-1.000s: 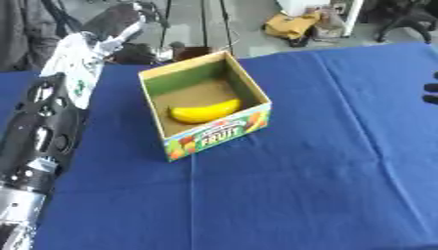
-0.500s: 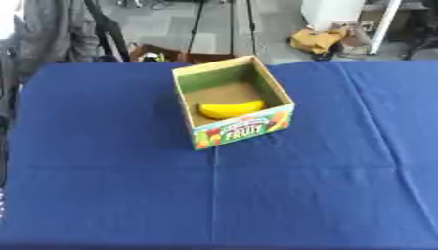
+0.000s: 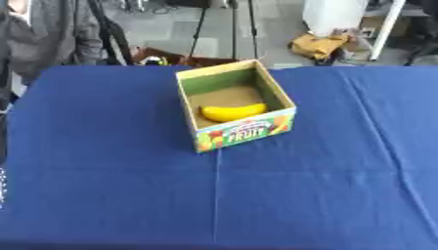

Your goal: Pick up objects on the table and place them in the box.

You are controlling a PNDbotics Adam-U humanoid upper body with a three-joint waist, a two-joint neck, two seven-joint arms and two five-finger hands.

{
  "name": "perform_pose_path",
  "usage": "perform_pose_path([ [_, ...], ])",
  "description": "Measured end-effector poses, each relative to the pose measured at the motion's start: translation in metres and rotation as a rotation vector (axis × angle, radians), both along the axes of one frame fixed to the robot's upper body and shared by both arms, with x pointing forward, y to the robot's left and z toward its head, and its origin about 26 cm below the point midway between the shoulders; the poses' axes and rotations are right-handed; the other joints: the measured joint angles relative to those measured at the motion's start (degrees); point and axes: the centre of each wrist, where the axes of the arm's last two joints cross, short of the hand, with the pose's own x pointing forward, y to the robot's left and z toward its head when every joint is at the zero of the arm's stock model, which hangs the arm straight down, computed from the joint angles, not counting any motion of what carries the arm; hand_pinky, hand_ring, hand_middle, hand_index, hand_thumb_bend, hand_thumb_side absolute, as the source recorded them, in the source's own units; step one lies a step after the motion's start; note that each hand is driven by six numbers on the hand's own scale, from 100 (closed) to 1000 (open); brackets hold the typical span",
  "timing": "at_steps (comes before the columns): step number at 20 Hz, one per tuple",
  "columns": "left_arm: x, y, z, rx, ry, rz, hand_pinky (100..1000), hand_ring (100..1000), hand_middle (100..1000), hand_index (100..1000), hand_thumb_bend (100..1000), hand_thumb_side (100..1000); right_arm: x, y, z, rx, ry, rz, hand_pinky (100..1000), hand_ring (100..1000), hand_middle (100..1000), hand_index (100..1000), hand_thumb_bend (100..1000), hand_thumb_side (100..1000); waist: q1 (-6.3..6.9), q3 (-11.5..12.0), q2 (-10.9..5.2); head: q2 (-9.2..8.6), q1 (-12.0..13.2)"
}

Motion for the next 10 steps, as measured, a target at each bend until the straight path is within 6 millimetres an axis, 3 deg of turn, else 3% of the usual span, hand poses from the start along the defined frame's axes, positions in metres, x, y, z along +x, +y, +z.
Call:
perform_pose_path([
  [5,-0.025,0.007,-0.002,0.012,-0.104,-0.108,954,859,842,880,304,1000,-0.006,0.027,0.019,-0.029,-0.163,0.057,897,929,891,883,100,1000,-0.02,-0.8,0.57,0.00,1.4],
  [10,-0.052,0.008,-0.003,-0.041,-0.161,-0.187,952,838,821,874,257,1000,0.000,0.034,0.008,-0.033,-0.219,0.066,894,896,844,858,100,1000,-0.01,-0.9,0.55,0.00,3.4],
])
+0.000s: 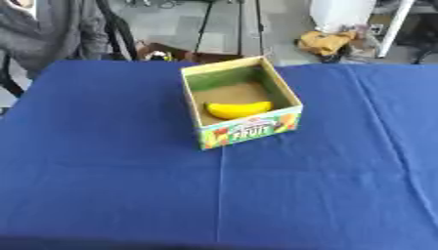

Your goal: Pick up objects on the table and place them in the box.

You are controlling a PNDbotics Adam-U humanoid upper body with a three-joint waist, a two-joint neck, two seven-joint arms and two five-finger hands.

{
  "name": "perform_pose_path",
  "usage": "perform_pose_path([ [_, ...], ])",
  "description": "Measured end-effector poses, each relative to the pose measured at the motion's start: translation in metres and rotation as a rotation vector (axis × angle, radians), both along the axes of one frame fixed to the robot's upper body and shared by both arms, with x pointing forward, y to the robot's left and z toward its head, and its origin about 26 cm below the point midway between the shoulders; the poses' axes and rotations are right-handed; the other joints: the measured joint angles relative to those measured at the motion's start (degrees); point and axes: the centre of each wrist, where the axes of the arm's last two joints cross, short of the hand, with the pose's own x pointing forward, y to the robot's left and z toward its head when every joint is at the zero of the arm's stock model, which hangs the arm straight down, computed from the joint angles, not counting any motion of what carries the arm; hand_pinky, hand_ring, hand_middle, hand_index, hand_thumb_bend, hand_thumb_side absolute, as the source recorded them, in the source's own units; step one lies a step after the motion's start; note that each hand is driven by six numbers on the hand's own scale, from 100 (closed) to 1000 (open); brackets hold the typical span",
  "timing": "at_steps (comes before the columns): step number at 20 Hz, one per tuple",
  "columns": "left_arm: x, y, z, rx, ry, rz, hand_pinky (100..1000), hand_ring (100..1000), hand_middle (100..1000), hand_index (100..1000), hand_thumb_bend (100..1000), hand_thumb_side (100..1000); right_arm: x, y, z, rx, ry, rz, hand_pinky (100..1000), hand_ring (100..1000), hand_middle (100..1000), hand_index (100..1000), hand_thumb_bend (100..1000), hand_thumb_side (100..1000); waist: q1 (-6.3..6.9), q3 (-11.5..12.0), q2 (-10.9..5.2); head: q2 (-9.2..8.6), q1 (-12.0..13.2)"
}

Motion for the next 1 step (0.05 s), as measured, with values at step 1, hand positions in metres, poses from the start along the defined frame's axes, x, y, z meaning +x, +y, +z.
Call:
perform_pose_path([
  [1,-0.0052,-0.0005,-0.0005,-0.014,-0.007,-0.017,952,837,820,874,257,1000,0.0017,0.0004,-0.0034,0.001,-0.006,0.000,891,891,838,853,100,1000,0.00,0.0,0.00,0.00,0.3],
])
